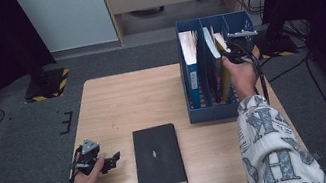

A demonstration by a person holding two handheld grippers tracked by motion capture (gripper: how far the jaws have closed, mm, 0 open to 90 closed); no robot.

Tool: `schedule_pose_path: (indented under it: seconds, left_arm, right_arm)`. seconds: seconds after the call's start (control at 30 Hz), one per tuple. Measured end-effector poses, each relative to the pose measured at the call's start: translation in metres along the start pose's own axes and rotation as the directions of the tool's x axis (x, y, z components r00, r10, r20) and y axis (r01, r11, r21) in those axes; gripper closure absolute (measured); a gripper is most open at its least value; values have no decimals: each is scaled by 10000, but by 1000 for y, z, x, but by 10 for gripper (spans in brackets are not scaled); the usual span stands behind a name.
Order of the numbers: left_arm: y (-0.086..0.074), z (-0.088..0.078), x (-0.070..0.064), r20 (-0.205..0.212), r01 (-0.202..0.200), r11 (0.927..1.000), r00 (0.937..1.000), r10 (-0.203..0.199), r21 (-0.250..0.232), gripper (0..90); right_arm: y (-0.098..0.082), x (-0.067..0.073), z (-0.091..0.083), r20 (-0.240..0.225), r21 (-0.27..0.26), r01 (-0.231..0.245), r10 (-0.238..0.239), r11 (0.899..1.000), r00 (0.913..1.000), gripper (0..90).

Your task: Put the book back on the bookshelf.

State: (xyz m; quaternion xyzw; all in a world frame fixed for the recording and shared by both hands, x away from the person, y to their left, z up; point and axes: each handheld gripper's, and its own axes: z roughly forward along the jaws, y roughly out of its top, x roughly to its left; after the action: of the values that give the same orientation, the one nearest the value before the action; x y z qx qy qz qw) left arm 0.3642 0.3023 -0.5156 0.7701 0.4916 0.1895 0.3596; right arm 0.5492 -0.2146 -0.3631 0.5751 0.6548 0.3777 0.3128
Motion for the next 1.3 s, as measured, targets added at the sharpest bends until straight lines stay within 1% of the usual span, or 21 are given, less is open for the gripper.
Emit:
schedule_pose_path:
  seconds: [0.07, 0.17, 0.2, 0.43, 0.57, 0.63, 0.7, 0.73, 0.83, 0.9, 1.03, 1.13, 1.3]
  left_arm:
    - [0, 0, 0, -6, 2, 10000, 10000, -2, 7, 86]
    - [0, 0, 0, -8, 0, 10000, 10000, 0, 9, 86]
    - [0, 0, 0, -3, 7, 10000, 10000, -7, 17, 86]
    - [0, 0, 0, -14, 32, 10000, 10000, -32, 10, 86]
    - [0, 0, -1, -9, 28, 10000, 10000, -28, 14, 86]
    - [0, -1, -1, -14, 37, 10000, 10000, -37, 20, 86]
    - [-1, -1, -1, -13, 39, 10000, 10000, -39, 22, 86]
    - [0, 0, -1, -11, 41, 10000, 10000, -41, 27, 86]
    - [-1, 0, -1, -23, 37, 10000, 10000, -37, 33, 86]
    - [-1, -1, -1, -23, 45, 10000, 10000, -45, 32, 86]
    - [-1, -1, -1, -22, 51, 10000, 10000, -51, 53, 86]
    - [-1, -1, -1, -23, 46, 10000, 10000, -46, 70, 86]
    - [-2, -1, -1, -31, 101, 9999, 9999, -101, 48, 86]
  right_arm:
    - [0, 0, -2, -74, -26, -60, 59, 10000, 10000, 706]
    - [1, 1, -5, -158, -119, 16, -18, 9999, 9999, 688]
    - [2, 2, -9, -232, -123, 5, -8, 9999, 9997, 669]
    - [2, 4, -19, -266, 151, 314, -310, 9994, 9992, 660]
    - [-3, 6, -26, -392, 125, 361, -356, 9993, 9986, 664]
    - [-6, 5, -27, -358, 169, 391, -385, 9991, 9986, 681]
    - [-7, 5, -28, -361, 223, 334, -326, 9992, 9988, 678]
    - [-9, 5, -30, -339, 221, 446, -439, 9988, 9985, 670]
    - [-12, 4, -33, -369, 200, 416, -408, 9989, 9985, 673]
    - [-14, 4, -35, -437, 189, 344, -335, 9992, 9985, 663]
    - [-20, 5, -40, -506, 150, 341, -333, 9993, 9982, 622]
    - [-26, 6, -46, -641, 142, 262, -252, 9996, 9976, 606]
    - [-34, 4, -54, -772, 123, 274, -264, 9995, 9967, 592]
